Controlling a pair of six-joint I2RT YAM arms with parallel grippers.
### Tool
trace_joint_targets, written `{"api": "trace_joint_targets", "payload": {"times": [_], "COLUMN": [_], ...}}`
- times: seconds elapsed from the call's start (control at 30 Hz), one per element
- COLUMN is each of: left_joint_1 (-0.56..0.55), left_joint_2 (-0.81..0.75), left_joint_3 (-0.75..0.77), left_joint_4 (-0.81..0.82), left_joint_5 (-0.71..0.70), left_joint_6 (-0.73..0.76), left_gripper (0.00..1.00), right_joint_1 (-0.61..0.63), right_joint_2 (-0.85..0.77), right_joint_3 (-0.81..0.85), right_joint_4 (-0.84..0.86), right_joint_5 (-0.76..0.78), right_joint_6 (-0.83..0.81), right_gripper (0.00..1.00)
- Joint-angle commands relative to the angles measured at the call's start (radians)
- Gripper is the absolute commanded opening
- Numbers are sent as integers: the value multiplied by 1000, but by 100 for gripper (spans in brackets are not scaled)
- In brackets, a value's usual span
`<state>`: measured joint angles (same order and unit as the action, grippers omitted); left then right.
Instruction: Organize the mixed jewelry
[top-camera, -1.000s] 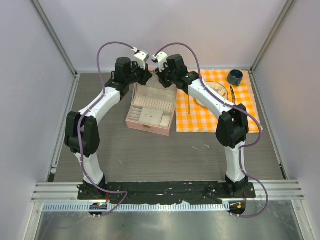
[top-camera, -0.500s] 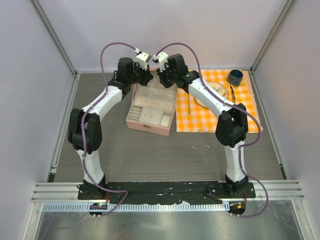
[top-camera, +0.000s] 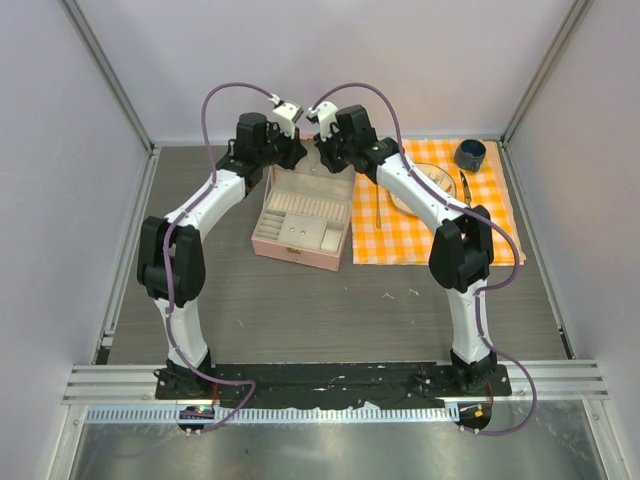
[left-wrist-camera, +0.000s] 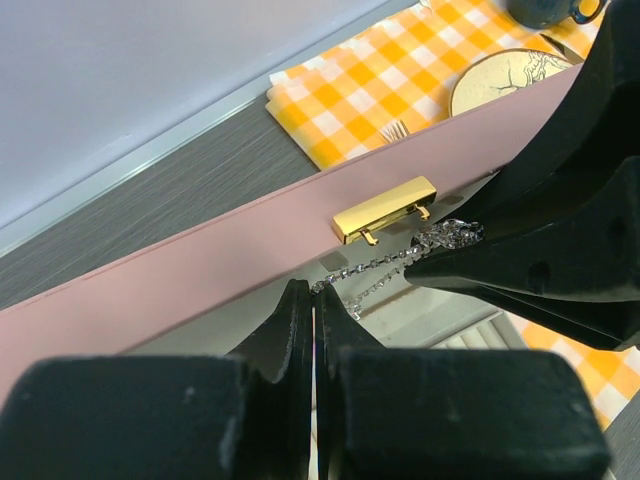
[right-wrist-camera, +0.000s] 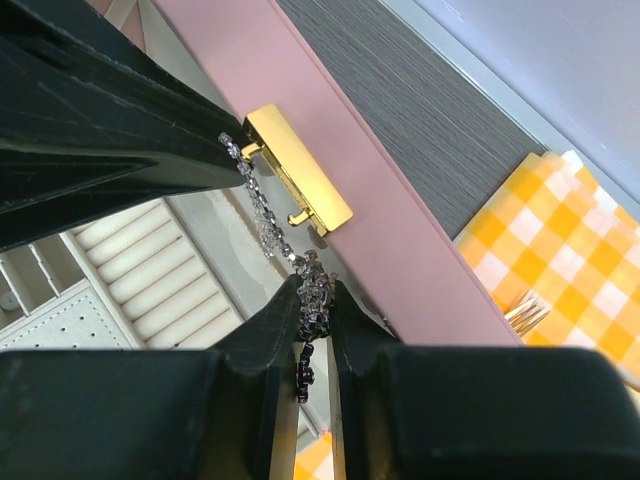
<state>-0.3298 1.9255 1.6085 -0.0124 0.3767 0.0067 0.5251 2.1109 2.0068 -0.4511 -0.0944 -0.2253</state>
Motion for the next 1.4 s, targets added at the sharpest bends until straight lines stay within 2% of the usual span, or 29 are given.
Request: {"api": "trace_joint_targets", "payload": {"times": [0.0, 0.27, 0.57, 1.0, 1.37], "left_joint_1": [-5, -11, -17, -21, -25], "left_joint_2": [3, -3, 6, 9, 21], "left_joint_3": [47, 50, 67, 73, 90], "left_joint_4": [14, 14, 14, -6, -8], "left_joint_5": [-4, -9, -12, -13, -24], "left_joint_6": [-2, -1, -1, -2, -2], "left_gripper": [0, 0, 0, 0, 0], "right_joint_1": [-23, -25, -27, -25, -25], "right_joint_2": [4, 3, -9, -20, -23], "right_joint_3": [67, 76, 76, 90, 102], "right_joint_4": [22, 3, -1, 3, 3], "right_joint_5": [38, 45, 73, 91, 93], "right_joint_6": [1, 4, 27, 66, 87], "right_gripper": [1, 1, 8, 11, 24]}}
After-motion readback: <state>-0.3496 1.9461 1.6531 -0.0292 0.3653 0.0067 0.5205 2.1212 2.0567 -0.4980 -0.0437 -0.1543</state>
